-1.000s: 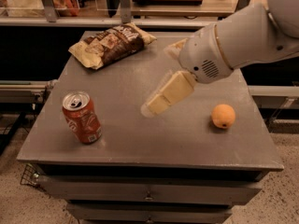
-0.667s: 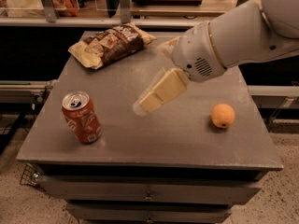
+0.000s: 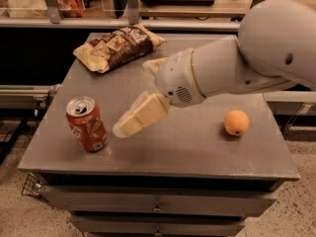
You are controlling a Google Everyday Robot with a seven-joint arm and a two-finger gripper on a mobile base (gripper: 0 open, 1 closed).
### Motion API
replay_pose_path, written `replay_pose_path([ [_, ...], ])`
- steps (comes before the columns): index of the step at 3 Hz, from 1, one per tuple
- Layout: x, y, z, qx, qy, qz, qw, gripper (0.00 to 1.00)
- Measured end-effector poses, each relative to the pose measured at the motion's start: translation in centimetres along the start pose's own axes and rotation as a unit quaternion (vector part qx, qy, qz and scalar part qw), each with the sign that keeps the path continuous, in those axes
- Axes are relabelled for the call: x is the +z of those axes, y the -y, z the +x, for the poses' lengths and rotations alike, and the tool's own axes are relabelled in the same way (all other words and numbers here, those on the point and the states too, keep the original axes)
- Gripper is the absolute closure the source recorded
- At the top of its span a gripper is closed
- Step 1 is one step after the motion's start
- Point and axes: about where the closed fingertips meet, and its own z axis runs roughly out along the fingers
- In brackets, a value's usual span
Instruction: Move coke can near orange
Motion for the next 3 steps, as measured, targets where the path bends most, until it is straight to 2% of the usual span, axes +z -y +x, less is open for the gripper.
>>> replay_pose_path([
  [1,3.7,-0.7,-0.4,0.003,0.036,-0.007,0.9993,0.00],
  [3,9.9,-1.9,-1.0,0.020,0.089,-0.022,0.9956,0.00],
])
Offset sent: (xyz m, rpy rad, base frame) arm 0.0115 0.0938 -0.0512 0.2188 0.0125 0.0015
